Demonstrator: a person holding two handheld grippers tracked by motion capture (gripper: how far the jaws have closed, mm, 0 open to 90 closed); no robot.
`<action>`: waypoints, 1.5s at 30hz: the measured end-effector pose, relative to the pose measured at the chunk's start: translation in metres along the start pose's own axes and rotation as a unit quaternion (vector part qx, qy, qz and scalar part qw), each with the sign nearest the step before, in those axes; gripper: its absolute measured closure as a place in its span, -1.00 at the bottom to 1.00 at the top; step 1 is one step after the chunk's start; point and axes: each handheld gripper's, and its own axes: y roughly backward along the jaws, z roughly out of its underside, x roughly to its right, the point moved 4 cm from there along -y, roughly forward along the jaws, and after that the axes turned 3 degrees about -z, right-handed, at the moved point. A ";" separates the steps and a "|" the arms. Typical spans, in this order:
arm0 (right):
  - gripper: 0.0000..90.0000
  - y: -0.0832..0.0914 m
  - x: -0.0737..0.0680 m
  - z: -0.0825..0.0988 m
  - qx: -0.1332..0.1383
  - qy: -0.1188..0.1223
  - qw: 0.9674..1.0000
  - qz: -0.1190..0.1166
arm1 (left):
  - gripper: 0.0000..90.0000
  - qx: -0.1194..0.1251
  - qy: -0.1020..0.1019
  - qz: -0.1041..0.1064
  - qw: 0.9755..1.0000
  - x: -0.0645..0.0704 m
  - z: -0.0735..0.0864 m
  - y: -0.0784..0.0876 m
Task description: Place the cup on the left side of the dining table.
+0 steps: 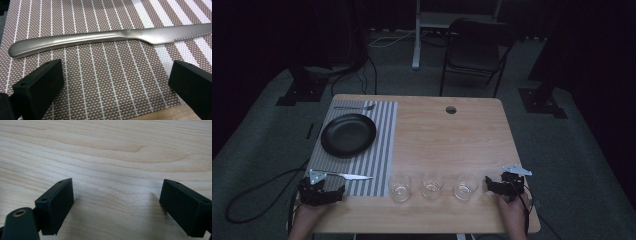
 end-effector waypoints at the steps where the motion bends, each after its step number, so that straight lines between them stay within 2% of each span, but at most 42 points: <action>1: -0.74 0.000 0.000 0.000 0.000 0.000 1.000 0.000 | -0.99 0.003 0.000 0.000 1.000 0.000 0.000 0.000; 18: -0.74 0.000 0.000 0.000 0.000 0.000 1.000 0.000 | -0.98 -0.003 0.000 0.000 1.000 0.000 0.000 0.001; 28: -0.74 0.000 0.000 0.000 0.000 0.000 1.000 0.000 | -0.97 0.000 -0.003 0.026 1.000 0.000 0.001 0.004; 34: -0.74 0.000 0.000 0.000 0.000 0.000 1.000 0.000 | -0.97 0.000 -0.007 0.030 1.000 0.001 0.001 0.005; 36: -0.74 0.000 0.000 0.000 0.000 0.000 1.000 0.000 | -0.97 0.000 -0.013 0.042 0.999 0.004 0.001 0.007; 39: -0.74 0.000 0.000 0.000 0.000 0.000 1.000 0.000 | -0.97 0.005 -0.018 0.042 0.999 0.006 0.000 0.008; 45: -0.74 0.000 0.000 0.000 0.000 0.000 1.000 0.000 | -0.90 0.010 -0.033 0.060 0.998 0.013 -0.003 0.011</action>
